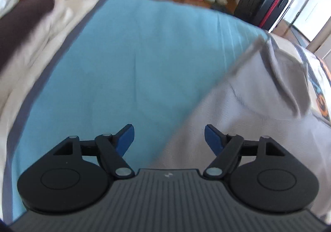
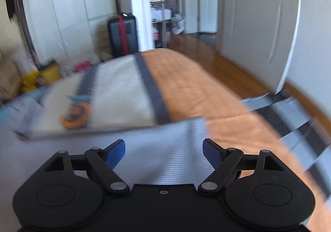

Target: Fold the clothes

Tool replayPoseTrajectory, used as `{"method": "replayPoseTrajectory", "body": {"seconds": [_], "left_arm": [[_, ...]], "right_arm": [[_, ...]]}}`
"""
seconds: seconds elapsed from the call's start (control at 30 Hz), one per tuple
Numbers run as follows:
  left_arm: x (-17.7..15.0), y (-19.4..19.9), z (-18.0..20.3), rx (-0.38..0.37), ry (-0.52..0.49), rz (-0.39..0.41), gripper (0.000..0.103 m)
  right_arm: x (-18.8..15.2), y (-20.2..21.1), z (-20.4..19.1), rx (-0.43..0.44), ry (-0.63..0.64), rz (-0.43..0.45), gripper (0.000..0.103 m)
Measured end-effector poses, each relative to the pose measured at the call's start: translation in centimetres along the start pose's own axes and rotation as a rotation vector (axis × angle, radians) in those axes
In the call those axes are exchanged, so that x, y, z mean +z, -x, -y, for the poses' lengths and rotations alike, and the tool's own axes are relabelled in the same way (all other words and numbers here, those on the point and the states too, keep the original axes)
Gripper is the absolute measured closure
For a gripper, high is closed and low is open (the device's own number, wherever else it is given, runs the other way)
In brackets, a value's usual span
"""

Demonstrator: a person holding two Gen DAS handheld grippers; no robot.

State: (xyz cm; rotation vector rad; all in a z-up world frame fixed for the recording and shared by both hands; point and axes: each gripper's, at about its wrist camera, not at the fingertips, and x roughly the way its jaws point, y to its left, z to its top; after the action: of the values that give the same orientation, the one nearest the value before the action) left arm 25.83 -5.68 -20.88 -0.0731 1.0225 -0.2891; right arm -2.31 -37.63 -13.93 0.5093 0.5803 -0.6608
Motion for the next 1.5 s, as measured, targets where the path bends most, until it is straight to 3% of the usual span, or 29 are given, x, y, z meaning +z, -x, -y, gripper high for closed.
{"method": "replayPoseTrajectory", "body": {"seconds": [0.07, 0.13, 0.17, 0.23, 0.3, 0.37, 0.43, 0.5, 0.57, 0.63, 0.73, 0.87, 0.93, 0.97, 1.0, 1.03, 1.2, 1.33, 1.4, 1.43, 1.5], "left_arm": [[1.2, -0.9, -1.0, -0.199, 0.099, 0.002, 0.028], [2.1, -1.9, -1.9, -0.419, 0.242, -0.016, 0.028], [2.5, -2.2, -1.5, -0.436, 0.220, -0.012, 0.028], [3.2, -2.7, -0.5, -0.469, 0.173, -0.005, 0.028], [4.1, -3.4, 1.4, -0.384, 0.031, 0.011, 0.028], [5.1, -4.6, 3.0, -0.344, -0.063, 0.017, 0.028], [6.1, -6.2, 3.7, -0.380, -0.087, -0.004, 0.028], [6.7, -8.2, 3.7, -0.445, -0.016, -0.080, 0.028], [6.4, -9.3, 3.3, -0.437, 0.029, -0.114, 0.028], [5.1, -9.0, 3.6, -0.425, -0.053, -0.078, 0.028], [4.0, -8.8, 4.3, -0.247, -0.187, -0.082, 0.028], [3.6, -9.2, 5.4, -0.226, -0.269, -0.070, 0.020], [3.9, -9.4, 5.1, -0.233, -0.272, -0.063, 0.020], [3.9, -9.5, 4.9, -0.242, -0.261, -0.057, 0.020], [4.0, -9.6, 4.7, -0.250, -0.250, -0.052, 0.020], [4.0, -9.5, 4.5, -0.265, -0.227, -0.046, 0.020], [4.2, -9.7, 2.5, -0.335, -0.074, -0.040, 0.022], [4.1, -9.5, 0.7, -0.363, 0.056, -0.048, 0.022], [3.6, -8.8, 0.2, -0.366, 0.064, -0.044, 0.022], [3.4, -8.4, -0.1, -0.365, 0.066, -0.041, 0.022], [3.0, -7.4, -0.7, -0.351, 0.074, -0.051, 0.022]], "right_arm": [[-0.4, -0.6, -2.3, 0.191, -0.074, -0.049, 0.017], [-0.5, -1.9, -6.0, 0.412, -0.058, -0.166, 0.017], [-0.6, -2.6, -8.0, 0.523, -0.047, -0.227, 0.017], [-0.4, -3.2, -12.2, 0.616, 0.010, -0.265, 0.017], [-0.3, -4.0, -16.6, 0.596, 0.127, -0.256, 0.017], [-0.4, -6.2, -20.6, 0.530, 0.256, -0.252, 0.017], [-0.5, -9.1, -23.9, 0.457, 0.356, -0.253, 0.017], [-0.1, -12.1, -26.1, 0.393, 0.418, -0.252, 0.017], [0.6, -15.0, -27.4, 0.352, 0.420, -0.259, 0.017], [1.5, -17.7, -27.5, 0.322, 0.368, -0.290, 0.017], [2.3, -21.1, -26.8, 0.227, 0.301, -0.310, 0.018], [3.5, -24.0, -25.9, 0.327, 0.241, -0.267, 0.017], [4.0, -25.1, -25.9, 0.392, 0.199, -0.281, 0.032], [4.1, -25.5, -26.1, 0.437, 0.188, -0.292, 0.070], [4.2, -26.0, -26.4, 0.483, 0.178, -0.330, 0.089], [4.1, -25.7, -26.7, 0.527, 0.183, -0.336, 0.090], [3.0, -18.5, -28.6, 0.652, 0.400, -0.141, 0.090], [-0.8, -10.9, -28.9, 0.745, 0.622, -0.078, 0.089], [-4.2, -8.0, -28.2, 0.754, 0.722, -0.084, 0.085], [-5.8, -7.3, -27.9, 0.711, 0.786, -0.079, 0.085], [-9.0, -6.4, -27.3, 0.603, 0.918, -0.066, 0.076]]}}
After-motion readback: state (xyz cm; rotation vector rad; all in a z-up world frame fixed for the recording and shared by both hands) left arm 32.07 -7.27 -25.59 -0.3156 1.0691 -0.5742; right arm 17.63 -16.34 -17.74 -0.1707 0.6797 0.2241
